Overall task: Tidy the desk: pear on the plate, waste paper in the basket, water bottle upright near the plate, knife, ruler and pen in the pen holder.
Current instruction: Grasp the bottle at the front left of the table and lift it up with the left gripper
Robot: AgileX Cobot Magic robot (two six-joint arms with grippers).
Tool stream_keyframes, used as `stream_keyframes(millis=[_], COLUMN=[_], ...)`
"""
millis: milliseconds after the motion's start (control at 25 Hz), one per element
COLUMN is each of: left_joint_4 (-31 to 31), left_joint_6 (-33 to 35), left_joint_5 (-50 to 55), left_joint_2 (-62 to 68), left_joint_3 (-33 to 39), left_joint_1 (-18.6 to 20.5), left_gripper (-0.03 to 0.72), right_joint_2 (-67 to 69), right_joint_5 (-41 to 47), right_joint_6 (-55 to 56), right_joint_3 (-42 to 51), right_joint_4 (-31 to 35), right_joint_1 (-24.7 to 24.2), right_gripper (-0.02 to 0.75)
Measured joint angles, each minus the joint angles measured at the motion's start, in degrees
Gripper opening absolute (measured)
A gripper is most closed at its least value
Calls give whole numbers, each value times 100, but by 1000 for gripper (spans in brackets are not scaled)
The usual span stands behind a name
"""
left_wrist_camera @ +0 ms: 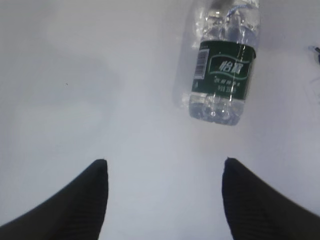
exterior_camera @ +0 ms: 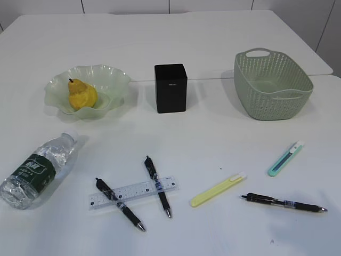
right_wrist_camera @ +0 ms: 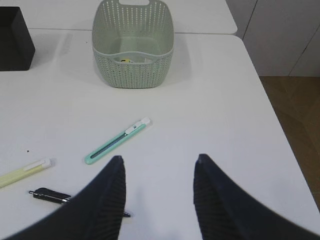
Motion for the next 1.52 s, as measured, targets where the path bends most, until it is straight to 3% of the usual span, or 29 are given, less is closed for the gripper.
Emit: stream_keyframes(millis=[280,560,1000,1520], left_joint_4=[-216,-1180,-1863,-1730], left_joint_6=[286,1095,1508,1627], left_joint_5=[512,599,565,498], left_joint_2=[210,1255,3091,4119], left_joint_3=[-1027,-1306,-2444,-2733], left_joint_1=[0,0,0,0], left_gripper=[484,588,601,602], right_joint_2=[0,0,0,0], right_joint_5=[-8,-8,-8,-12], right_joint_6=[0,0,21,45], right_joint_3=[0,0,10,22], right_joint_4=[-137,-146,-163,-172], right_joint_1=[0,0,0,0], right_gripper=[365,365,365,365])
